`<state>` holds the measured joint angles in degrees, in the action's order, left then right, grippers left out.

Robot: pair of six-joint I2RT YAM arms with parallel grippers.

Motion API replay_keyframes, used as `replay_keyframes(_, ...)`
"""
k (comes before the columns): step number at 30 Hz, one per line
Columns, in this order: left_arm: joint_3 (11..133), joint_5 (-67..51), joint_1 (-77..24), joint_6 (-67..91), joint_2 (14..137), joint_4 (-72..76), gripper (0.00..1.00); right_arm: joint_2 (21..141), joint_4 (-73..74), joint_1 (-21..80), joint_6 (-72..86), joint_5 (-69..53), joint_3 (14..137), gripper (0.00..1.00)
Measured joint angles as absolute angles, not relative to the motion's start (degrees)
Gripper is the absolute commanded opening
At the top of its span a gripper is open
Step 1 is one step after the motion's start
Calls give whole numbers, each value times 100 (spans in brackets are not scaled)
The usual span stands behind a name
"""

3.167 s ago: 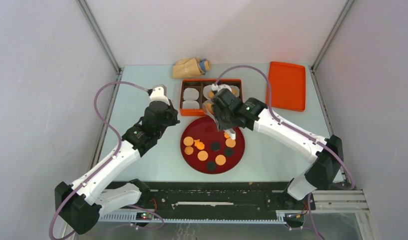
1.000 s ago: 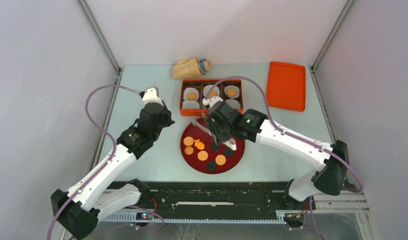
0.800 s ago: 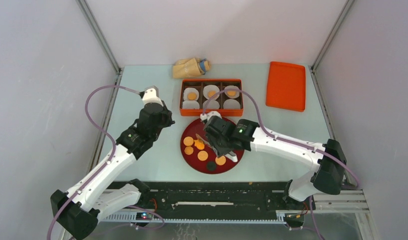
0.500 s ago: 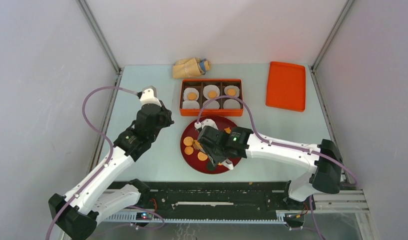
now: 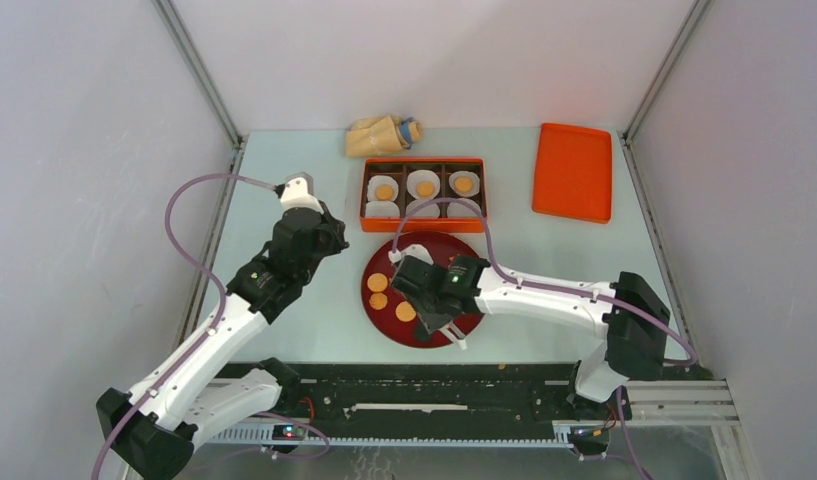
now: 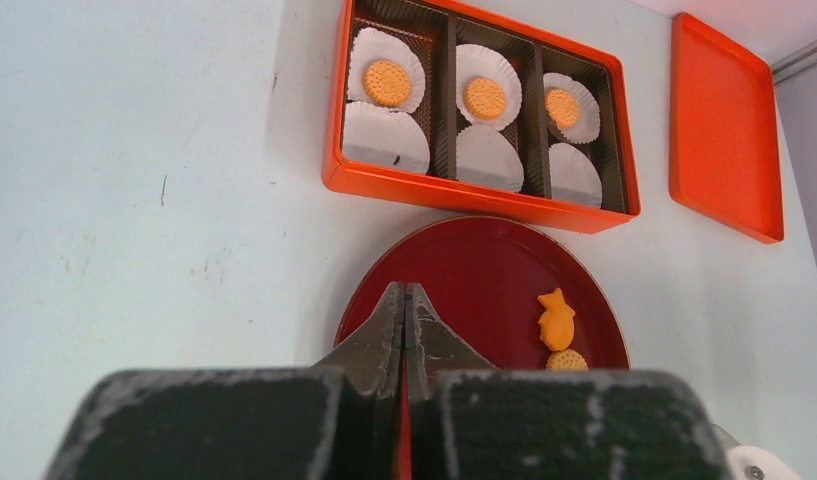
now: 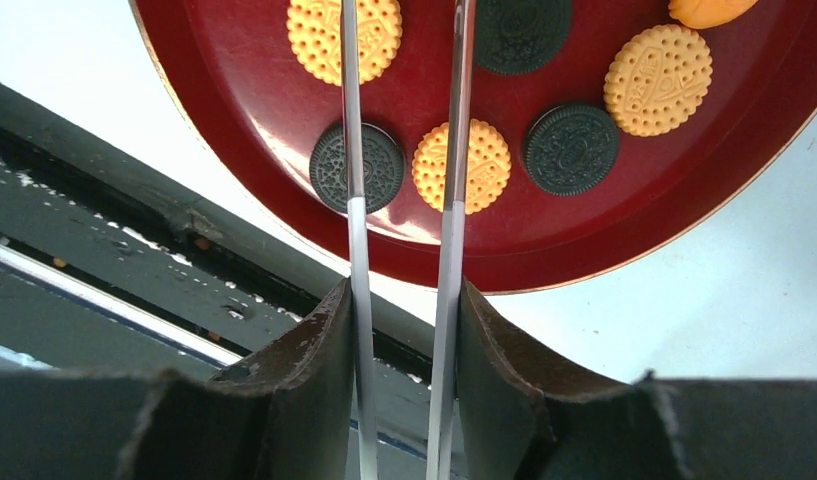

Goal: Pack the cookies

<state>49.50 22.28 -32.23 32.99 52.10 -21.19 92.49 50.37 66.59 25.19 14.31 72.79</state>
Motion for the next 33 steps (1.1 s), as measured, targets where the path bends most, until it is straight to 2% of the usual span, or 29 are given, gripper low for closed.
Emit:
replay_keyframes(2, 4950, 2226, -3223, 3299, 5212, -2119, 1, 9188, 5000, 6613, 2502, 1356, 7279, 24)
replay_keyframes(5, 4950, 2226, -3223, 3299, 5212, -2119, 1, 9024, 4984, 6517, 2491, 1258, 7279, 22)
replay_keyframes(10, 4952, 2226, -3223, 3299, 5242, -2117, 1, 8838, 5054, 6230, 2375, 1232, 7428, 22)
replay_keyframes(18, 4952, 2217, -3223, 3297, 5443, -2115, 1, 8888, 5006, 5175, 1999, 1337, 8359, 22)
replay_keyframes(24, 4952, 2217, -3223, 3295, 5535, -2115, 1, 9389, 4807, 4589, 1706, 1369, 8882, 22)
replay_keyframes(33, 4952, 2226, -3223, 3251, 5671, -2112, 1, 10311, 4593, 4228, 1483, 1299, 9028, 22)
